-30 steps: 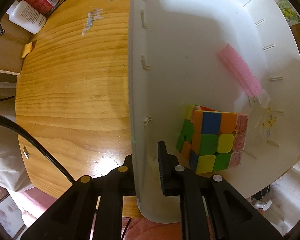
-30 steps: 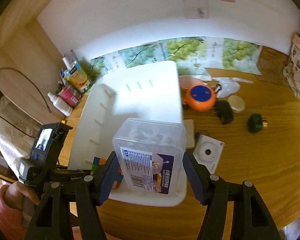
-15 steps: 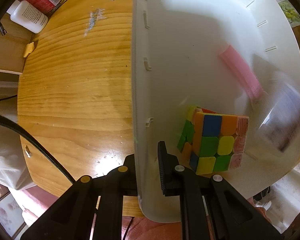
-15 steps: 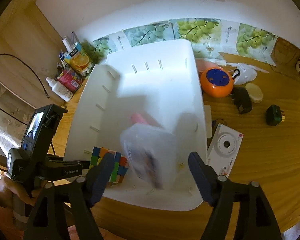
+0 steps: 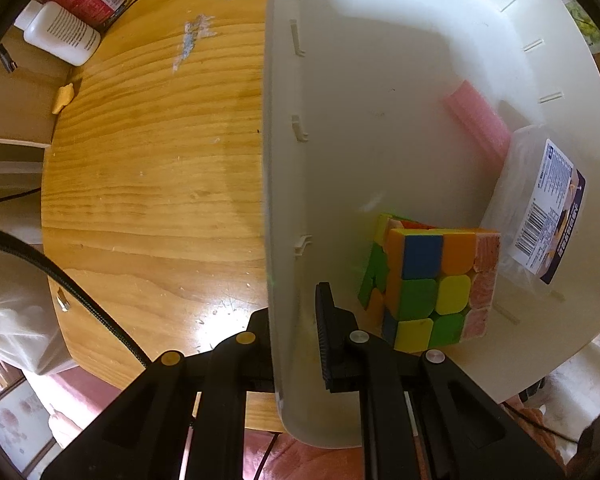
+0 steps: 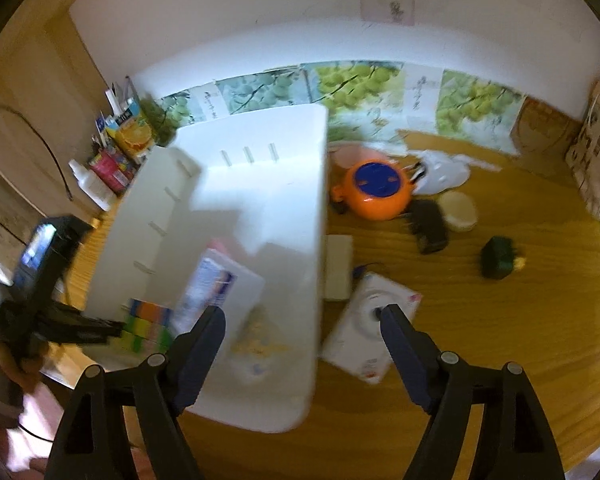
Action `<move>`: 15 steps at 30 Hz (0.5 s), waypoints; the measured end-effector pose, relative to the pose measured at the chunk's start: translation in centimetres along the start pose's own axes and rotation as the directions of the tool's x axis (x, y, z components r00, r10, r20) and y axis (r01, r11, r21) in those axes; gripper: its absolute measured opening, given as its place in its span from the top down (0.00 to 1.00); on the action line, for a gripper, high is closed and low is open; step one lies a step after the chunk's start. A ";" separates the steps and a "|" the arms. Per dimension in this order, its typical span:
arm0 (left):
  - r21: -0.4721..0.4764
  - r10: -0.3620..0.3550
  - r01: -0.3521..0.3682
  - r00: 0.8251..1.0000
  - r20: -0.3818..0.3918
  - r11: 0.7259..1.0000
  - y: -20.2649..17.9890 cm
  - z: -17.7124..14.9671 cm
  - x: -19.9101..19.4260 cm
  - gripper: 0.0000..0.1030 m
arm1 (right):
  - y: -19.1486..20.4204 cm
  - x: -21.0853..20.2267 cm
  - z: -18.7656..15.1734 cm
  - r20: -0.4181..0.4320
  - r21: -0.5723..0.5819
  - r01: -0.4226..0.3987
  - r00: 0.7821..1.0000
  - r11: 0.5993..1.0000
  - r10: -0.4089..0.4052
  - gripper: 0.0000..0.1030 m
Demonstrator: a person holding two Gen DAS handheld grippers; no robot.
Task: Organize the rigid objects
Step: 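Lower the toothbrush-head box into the tray and open the right tool, then move the right tool to the white lens-faced toy and grasp it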
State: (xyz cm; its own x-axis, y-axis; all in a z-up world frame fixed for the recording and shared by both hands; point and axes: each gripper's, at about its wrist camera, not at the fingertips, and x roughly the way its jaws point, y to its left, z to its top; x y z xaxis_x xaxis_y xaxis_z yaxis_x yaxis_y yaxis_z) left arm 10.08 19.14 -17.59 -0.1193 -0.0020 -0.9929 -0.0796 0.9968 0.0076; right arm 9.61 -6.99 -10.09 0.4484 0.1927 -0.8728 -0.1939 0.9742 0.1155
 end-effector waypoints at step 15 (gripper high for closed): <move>-0.075 0.018 -0.020 1.000 -0.018 0.997 1.3 0.5 0.7 0.86 | -6.7 0.2 -1.4 0.100 -0.184 0.020 0.995 0.983 -0.002 0.20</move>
State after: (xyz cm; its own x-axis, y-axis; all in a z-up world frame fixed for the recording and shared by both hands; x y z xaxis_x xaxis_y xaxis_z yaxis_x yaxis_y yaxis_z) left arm 10.39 20.52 -18.31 -0.1387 0.0149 -0.9902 -0.1513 0.9878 0.0360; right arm 9.80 -13.65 -11.66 0.5337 0.2017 -0.8212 -0.3423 0.9396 0.0084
